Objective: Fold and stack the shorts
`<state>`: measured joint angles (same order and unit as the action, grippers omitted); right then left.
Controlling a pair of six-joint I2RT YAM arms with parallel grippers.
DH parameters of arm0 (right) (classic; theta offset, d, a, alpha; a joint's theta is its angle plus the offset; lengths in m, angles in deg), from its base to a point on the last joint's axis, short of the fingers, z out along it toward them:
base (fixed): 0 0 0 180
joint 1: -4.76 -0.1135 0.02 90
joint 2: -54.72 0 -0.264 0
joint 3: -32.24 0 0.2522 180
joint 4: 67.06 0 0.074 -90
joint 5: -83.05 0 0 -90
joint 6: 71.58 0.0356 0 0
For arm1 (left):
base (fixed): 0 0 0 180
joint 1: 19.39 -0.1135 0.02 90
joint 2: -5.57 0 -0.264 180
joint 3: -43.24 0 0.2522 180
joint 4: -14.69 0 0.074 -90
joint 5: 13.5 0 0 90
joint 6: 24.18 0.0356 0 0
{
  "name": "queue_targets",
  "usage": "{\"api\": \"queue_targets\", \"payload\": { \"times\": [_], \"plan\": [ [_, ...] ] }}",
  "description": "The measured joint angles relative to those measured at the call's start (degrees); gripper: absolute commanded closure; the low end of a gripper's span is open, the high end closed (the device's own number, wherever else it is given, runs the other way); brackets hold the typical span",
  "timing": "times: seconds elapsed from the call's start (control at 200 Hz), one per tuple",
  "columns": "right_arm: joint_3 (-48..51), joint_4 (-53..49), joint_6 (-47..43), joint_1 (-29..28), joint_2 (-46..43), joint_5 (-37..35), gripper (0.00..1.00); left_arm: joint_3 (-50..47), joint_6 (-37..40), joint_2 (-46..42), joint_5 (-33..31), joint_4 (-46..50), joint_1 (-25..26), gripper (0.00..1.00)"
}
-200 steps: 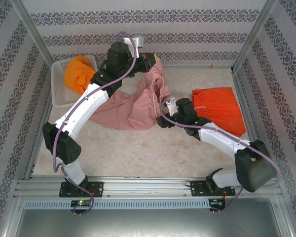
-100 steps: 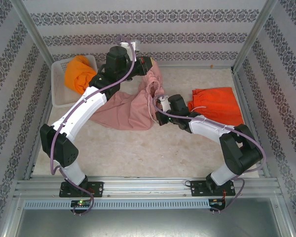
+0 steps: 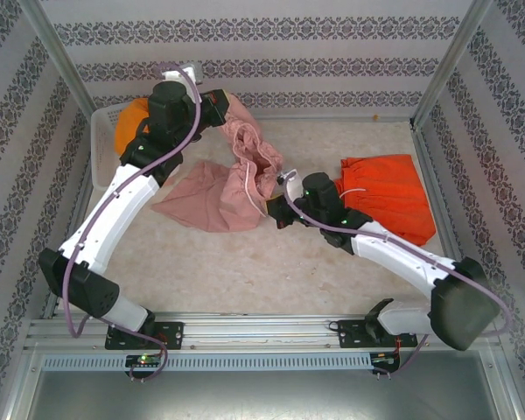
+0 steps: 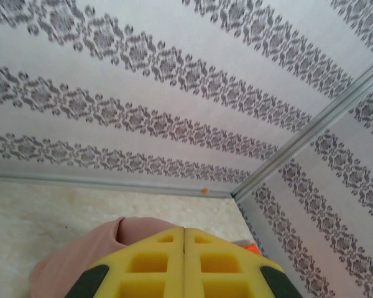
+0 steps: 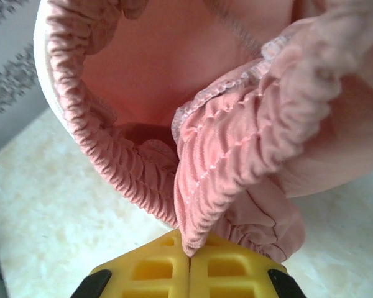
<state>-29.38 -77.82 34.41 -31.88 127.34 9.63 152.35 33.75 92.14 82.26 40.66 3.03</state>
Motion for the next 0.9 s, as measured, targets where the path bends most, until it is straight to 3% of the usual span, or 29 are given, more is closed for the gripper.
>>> {"api": "queue_targets", "payload": {
  "times": [0.155,0.26,0.3,0.39,0.44,0.505,0.56,0.644,0.899],
  "plan": [
    [1.8,-2.8,4.4,2.6,-6.0,-0.6,1.00,0.9,-0.1,0.8,-0.4,-0.1,0.5,1.00],
    [5.7,-6.6,8.9,9.5,-10.4,-0.5,1.00,3.9,-0.1,6.5,-0.7,-0.2,2.8,0.99],
    [7.7,-8.3,10.9,13.5,-11.8,0.0,1.00,5.6,-0.1,9.5,-0.9,-0.2,4.2,0.89],
    [11.2,-13.5,13.3,21.5,-14.1,0.9,1.00,10.3,0.0,17.3,-0.3,-0.3,6.8,0.54],
    [12.2,-17.3,14.1,25.6,-15.0,0.9,1.00,13.4,-0.1,21.7,0.5,-0.2,7.6,0.43],
    [12.5,-20.9,14.7,29.7,-15.6,1.2,0.86,16.5,-0.3,26.7,1.7,-0.1,8.3,0.28],
    [12.5,-22.4,15.2,31.9,-15.9,2.0,0.82,16.6,0.0,28.3,2.2,0.3,8.3,0.17],
    [12.3,-24.3,15.1,33.2,-15.4,2.6,0.73,11.5,0.3,26.3,1.3,-0.9,8.2,0.00],
    [11.7,-25.9,14.4,33.2,-8.8,5.3,0.49,-14.7,5.1,3.2,-5.4,-4.0,6.5,0.00]
  ]
}}
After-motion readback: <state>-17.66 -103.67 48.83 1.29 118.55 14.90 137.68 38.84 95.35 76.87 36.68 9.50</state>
